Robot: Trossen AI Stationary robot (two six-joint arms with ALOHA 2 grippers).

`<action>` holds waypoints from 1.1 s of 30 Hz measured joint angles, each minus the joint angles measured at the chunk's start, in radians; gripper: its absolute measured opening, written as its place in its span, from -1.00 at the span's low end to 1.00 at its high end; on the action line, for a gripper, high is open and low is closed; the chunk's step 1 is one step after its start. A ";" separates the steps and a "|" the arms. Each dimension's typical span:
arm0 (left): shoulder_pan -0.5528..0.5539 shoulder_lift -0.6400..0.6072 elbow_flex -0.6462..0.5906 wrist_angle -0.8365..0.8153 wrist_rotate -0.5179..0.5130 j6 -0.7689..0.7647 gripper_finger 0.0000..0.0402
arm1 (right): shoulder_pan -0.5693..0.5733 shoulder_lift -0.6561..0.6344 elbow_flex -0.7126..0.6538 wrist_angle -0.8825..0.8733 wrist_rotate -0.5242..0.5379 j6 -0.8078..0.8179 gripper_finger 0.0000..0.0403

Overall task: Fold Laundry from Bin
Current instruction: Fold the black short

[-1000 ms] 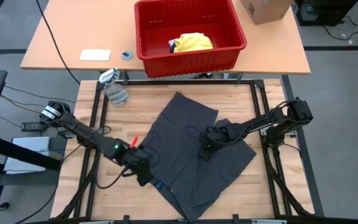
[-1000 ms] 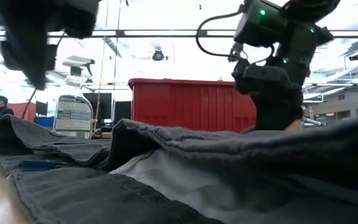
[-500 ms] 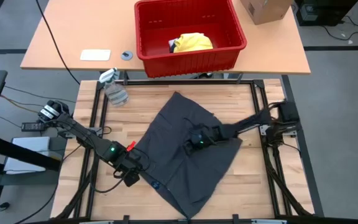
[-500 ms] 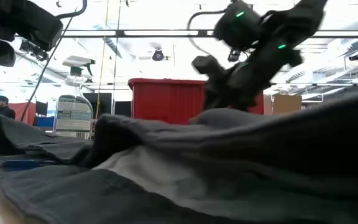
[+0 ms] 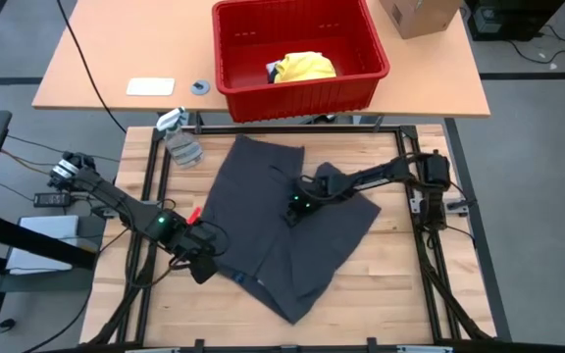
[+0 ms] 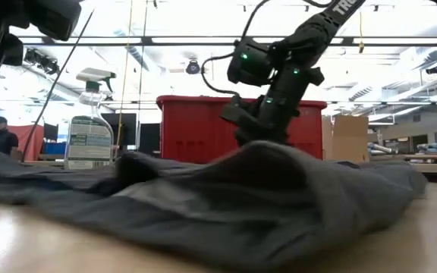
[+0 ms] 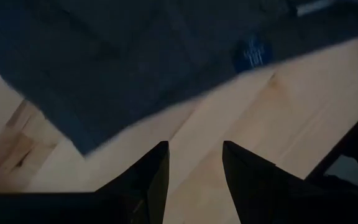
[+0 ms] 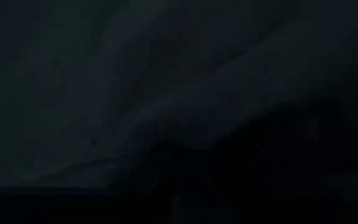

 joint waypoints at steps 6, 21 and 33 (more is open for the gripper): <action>-0.005 -0.003 0.000 0.005 -0.059 0.010 -0.23 | -0.042 -0.099 -0.005 -0.275 0.046 -0.091 -0.32; 0.096 -0.002 0.000 0.164 -0.235 0.247 -0.23 | 0.122 -0.146 -0.081 -0.297 -0.186 0.173 -0.32; 0.062 -0.005 0.000 -0.042 -0.121 0.264 -0.23 | 0.034 -0.166 -0.042 0.216 -0.353 0.199 -0.32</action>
